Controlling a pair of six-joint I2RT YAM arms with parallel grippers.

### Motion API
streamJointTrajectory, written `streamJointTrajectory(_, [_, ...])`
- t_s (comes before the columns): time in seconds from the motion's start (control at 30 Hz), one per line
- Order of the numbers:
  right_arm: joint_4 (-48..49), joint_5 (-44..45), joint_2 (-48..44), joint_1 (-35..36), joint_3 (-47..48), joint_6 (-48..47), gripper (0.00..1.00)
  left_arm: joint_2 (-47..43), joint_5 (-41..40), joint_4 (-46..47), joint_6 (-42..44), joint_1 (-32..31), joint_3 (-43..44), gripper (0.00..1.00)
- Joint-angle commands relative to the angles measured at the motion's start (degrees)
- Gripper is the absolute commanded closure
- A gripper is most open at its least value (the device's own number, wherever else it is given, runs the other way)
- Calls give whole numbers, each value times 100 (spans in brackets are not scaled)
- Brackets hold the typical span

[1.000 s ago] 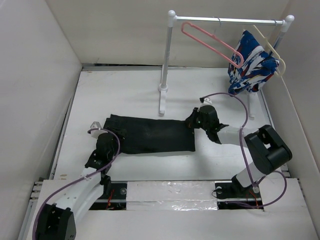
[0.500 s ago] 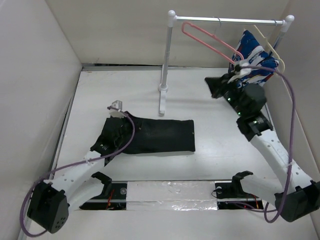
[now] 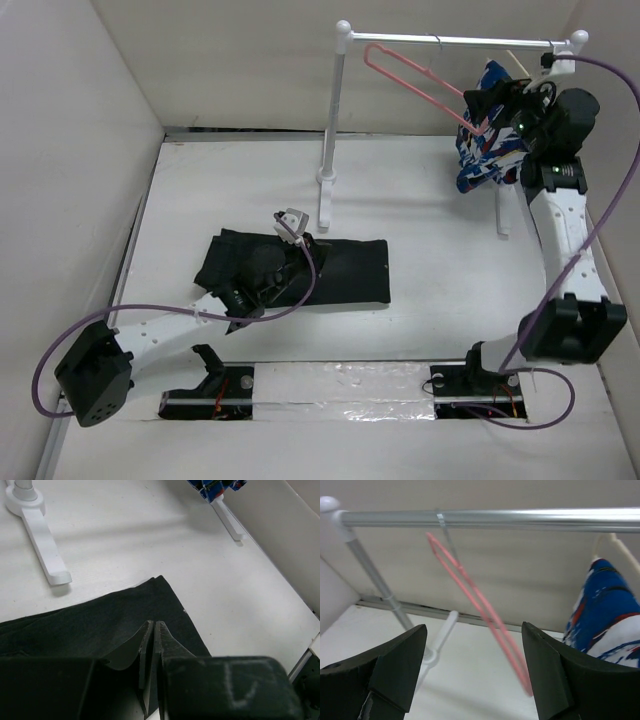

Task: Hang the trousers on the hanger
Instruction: Pick up the hanger from the clothesline.

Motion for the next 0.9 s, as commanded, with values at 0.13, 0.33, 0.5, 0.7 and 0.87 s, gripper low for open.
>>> streamJointTrajectory(0.13, [-361, -1380, 718, -545, 840, -507, 18, -299, -78, 92, 183, -32, 76, 91])
streamJointTrajectory(0.33, [-1019, -1328, 981, -335, 1068, -981, 32, -220, -298, -137, 95, -32, 181, 90])
streamJointTrajectory(0.5, [-1142, -1161, 1008, -149, 919, -1070, 46, -254, -438, -198, 52, -32, 190, 90])
streamJointTrajectory(0.7, [-1423, -722, 1104, 122, 1042, -1360, 57, -246, -509, -162, 43, -32, 128, 89])
streamJointTrajectory(0.87, [-1608, -151, 1034, 298, 1042, -1509, 62, -255, -474, -119, 43, -32, 129, 89])
